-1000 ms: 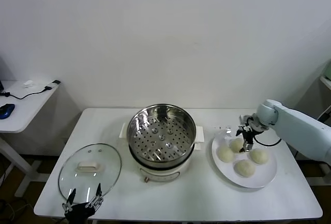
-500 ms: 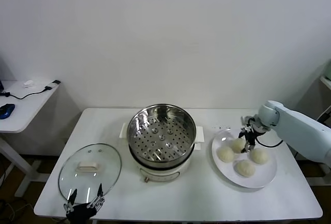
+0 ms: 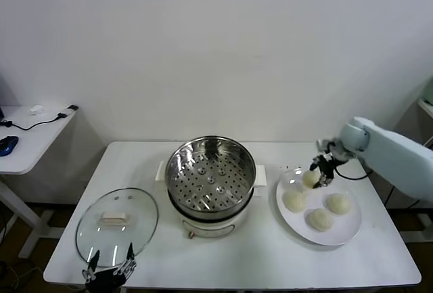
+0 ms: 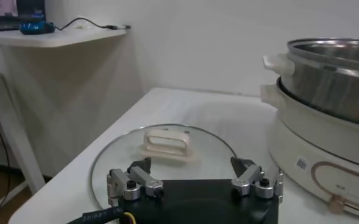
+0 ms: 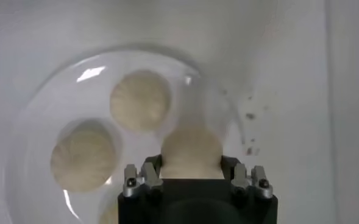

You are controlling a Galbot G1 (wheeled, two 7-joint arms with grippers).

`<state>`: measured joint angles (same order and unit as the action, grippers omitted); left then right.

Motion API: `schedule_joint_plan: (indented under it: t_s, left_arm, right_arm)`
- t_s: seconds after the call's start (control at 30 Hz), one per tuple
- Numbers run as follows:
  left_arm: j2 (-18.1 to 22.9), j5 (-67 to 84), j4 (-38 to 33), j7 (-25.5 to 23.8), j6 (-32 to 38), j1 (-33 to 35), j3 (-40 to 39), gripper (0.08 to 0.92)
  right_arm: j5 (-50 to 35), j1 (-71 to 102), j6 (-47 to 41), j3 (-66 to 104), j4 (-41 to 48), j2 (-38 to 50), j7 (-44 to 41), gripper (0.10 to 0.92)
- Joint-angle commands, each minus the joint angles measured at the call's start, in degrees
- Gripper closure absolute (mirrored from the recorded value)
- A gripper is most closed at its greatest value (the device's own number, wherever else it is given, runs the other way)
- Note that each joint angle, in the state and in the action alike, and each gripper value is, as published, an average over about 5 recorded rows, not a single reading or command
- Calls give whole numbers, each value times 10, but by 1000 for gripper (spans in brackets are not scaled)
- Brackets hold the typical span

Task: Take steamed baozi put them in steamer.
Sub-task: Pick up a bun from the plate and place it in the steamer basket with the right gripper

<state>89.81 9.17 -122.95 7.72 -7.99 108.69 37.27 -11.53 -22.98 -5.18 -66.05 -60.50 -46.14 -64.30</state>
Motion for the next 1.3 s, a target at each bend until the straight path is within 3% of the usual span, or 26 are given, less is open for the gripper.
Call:
schedule_joint_plan:
  t_s: [0.03,0.3,0.43,0.57,0.73,1.03,1.3]
  left_arm:
    - [-15,5,-8,8,0,1,4,177]
    - [-5,-7,-13,10,-23,-8,-18,177]
    - [-5,-16,-13,13,-23,-6,-25,177]
    - [-5,-27,-10,17,-22,-4,-34,177]
    - [-5,-40,1,21,-19,-6,-44,177]
    - [-5,-43,-5,21,-20,-7,-52,177]
    - [-6,-41,-11,20,-9,-8,-45,177]
  right_arm:
    - [-120,-308,87,-152,-89,-99,-29,381]
    - [-137,-350,188,-164,-191,-221,-4,380]
    - [-73,-299,275,-174,-198,-254,7,380]
    - [24,-240,361,-167,-156,-273,9,380]
    - [93,-168,397,-149,-85,-287,14,381]
    - [179,-71,428,-102,56,-322,28,380]
    - [196,-32,450,-78,133,-351,31,380]
